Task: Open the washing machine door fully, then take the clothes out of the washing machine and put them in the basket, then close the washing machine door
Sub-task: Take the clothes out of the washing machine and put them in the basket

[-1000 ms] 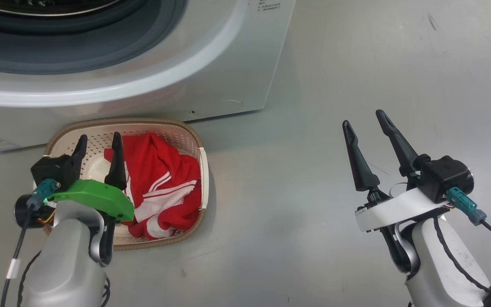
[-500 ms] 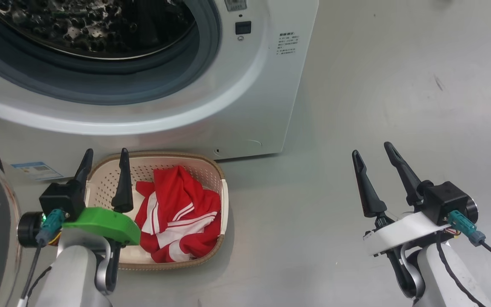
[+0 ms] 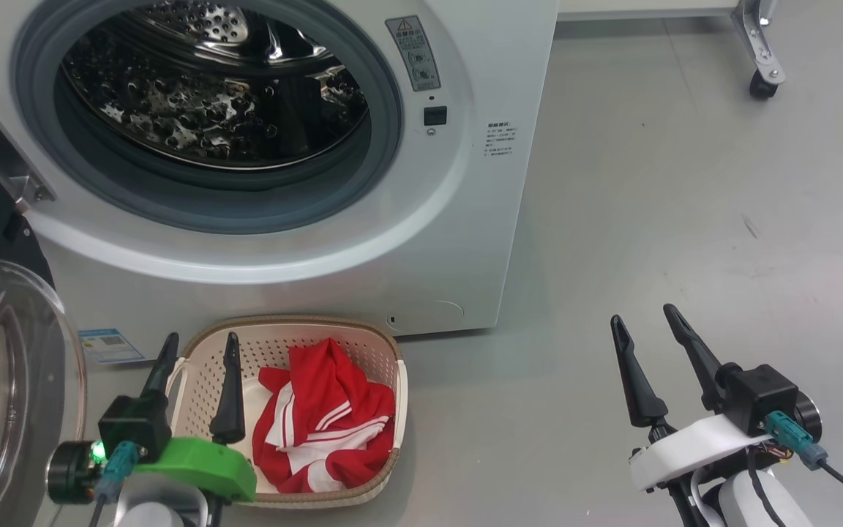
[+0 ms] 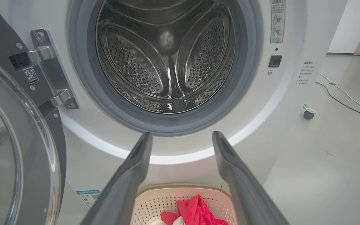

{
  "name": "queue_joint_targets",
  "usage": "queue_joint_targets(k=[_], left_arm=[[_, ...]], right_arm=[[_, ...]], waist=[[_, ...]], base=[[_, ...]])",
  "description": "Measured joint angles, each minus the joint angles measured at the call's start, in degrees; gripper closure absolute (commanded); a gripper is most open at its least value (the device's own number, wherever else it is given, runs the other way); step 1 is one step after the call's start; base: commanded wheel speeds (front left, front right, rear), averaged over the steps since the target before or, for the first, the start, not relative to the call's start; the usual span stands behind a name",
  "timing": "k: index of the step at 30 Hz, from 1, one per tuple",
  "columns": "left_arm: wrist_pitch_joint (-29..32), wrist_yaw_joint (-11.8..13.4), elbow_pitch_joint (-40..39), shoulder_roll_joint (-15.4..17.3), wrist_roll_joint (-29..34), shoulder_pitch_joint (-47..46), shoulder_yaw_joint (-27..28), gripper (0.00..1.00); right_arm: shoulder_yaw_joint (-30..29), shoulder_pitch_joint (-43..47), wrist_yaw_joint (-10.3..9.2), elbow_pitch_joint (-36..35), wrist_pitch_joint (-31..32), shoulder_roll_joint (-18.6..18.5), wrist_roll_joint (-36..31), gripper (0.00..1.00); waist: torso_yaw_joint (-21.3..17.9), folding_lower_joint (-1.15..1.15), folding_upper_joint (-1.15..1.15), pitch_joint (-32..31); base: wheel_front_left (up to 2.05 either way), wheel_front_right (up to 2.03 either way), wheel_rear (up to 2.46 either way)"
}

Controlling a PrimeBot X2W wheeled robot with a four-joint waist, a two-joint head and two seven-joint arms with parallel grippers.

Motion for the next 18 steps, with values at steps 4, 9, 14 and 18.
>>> queue_joint_targets(k=[4,9,14,18], left_arm=[[0.0,0.4,-1.4,0.0,0.0,3.4,-0.5,0.0],[0.3,0.9,-3.3,0.0,0.0,6.9,-1.0,0.0],[1.5,1.4,-5.7,0.1,0.0,9.7,-1.7,0.0],[2.0,1.6,-7.8,0.1,0.0,10.9,-2.2,0.0]], right_arm=[[-0.1,1.7,-0.51,0.0,0.0,0.1,0.0,0.0],[-0.2,3.9,-1.03,-0.1,0.0,0.3,0.0,0.0],[-0.2,5.8,-2.02,-0.9,0.0,0.5,0.0,0.0],[-0.3,6.7,-2.52,-1.8,0.0,0.6,0.0,0.0]], waist=[[0.3,0.0,0.0,-1.9],[0.5,0.0,0.0,-4.1],[0.4,0.0,0.0,-5.5],[0.2,0.0,0.0,-5.7]], base=[[0.0,0.0,0.0],[0.0,0.0,0.0],[0.0,0.0,0.0],[0.0,0.0,0.0]])
